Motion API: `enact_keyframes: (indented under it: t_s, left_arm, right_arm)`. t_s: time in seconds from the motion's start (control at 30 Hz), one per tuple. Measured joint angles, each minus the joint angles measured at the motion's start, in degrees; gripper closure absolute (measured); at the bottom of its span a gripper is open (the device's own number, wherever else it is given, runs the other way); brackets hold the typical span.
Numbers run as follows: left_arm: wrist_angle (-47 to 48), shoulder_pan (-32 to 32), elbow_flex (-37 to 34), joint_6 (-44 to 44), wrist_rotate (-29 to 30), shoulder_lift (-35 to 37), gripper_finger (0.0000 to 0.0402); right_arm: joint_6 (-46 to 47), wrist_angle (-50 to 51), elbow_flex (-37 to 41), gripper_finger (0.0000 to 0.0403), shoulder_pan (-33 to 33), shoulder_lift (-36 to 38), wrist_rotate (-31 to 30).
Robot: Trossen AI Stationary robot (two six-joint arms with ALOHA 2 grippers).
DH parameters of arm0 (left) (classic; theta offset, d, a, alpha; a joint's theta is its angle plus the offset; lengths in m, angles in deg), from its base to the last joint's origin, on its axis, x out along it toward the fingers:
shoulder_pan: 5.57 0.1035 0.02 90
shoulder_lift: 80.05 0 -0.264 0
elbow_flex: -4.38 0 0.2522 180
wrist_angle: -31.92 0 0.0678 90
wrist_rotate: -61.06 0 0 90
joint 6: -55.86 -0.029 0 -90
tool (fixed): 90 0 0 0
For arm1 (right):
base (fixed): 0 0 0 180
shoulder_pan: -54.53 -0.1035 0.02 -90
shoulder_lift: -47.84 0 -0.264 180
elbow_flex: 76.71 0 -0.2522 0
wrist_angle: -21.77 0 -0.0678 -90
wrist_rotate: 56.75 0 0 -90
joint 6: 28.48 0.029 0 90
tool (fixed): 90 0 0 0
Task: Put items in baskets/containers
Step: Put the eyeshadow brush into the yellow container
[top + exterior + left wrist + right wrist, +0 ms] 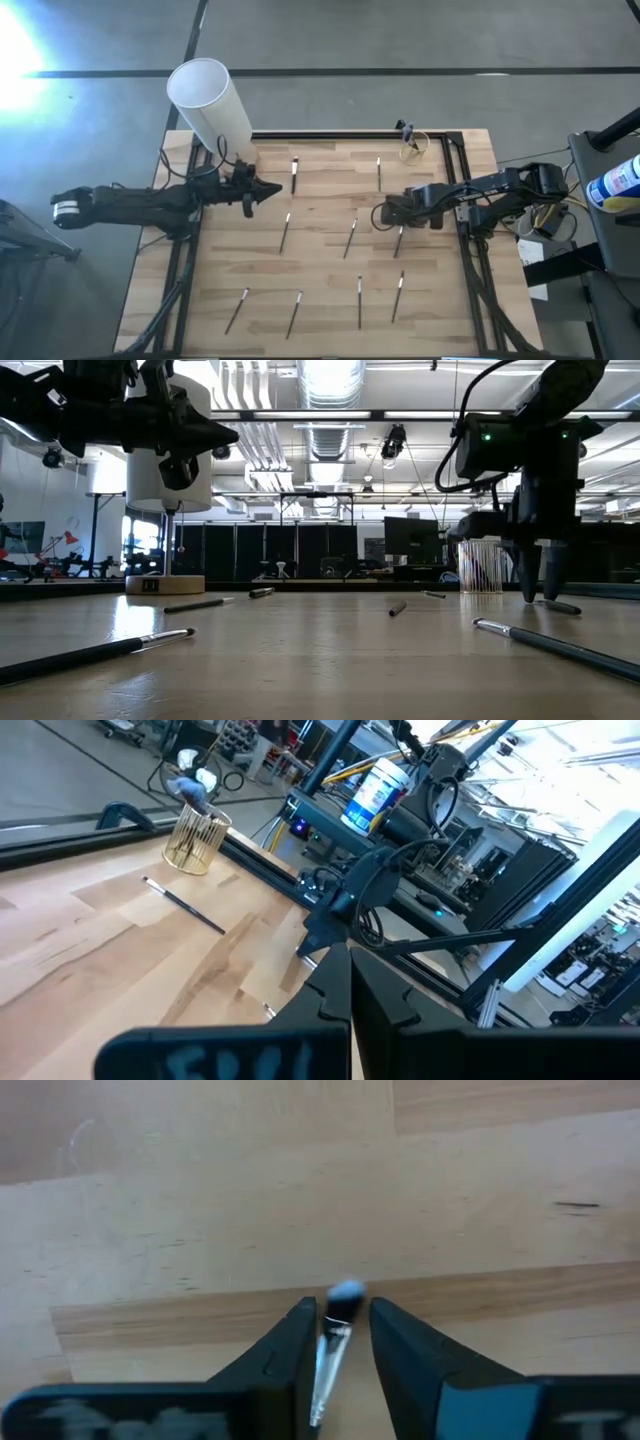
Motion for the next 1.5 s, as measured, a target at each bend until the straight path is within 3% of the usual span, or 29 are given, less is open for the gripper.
enact_keyframes:
  t_s: [0.27,0.9,1.17,1.5]
  left_arm:
    - [0.00,0.38,0.00,-0.37,-0.05,0.00,0.0401]
    - [0.00,1.79,-0.02,-0.36,0.01,0.00,0.0401]
    - [-0.06,2.20,-0.02,0.77,0.98,-0.02,0.0401]
    - [-0.24,2.20,-0.07,2.32,2.19,-0.02,0.0401]
  right_arm:
    - [-0.50,-1.60,0.47,0.0367,0.02,-0.02,-1.26]
    - [-10.15,-4.01,-2.86,0.0395,0.13,1.04,-5.81]
    - [-19.65,-4.27,-8.25,0.0395,0.09,6.77,-12.10]
    - [-21.92,-3.86,-9.56,0.0395,0.05,14.66,-16.15]
